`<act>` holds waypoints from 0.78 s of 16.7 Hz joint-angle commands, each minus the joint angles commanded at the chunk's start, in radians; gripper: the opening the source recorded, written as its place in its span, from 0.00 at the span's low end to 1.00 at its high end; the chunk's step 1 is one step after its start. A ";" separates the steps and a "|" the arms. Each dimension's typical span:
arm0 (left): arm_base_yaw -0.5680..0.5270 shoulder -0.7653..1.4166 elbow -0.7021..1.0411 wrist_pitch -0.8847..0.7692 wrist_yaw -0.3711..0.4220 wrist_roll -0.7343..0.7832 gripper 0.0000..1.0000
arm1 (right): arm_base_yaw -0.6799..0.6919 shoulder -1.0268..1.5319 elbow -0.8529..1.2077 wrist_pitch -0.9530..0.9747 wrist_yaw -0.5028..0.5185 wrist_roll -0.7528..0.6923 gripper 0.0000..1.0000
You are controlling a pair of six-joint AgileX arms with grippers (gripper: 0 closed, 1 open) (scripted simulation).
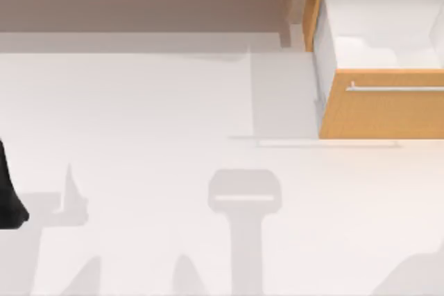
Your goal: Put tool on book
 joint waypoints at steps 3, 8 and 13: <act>0.000 0.000 0.000 0.000 0.000 0.000 1.00 | 0.000 0.000 0.000 0.000 0.000 0.000 0.08; 0.000 0.000 0.000 0.000 0.000 0.000 1.00 | 0.000 0.000 0.000 0.000 0.000 0.000 0.45; 0.000 0.000 0.000 0.000 0.000 0.000 1.00 | 0.000 0.000 0.000 0.000 0.000 0.000 0.83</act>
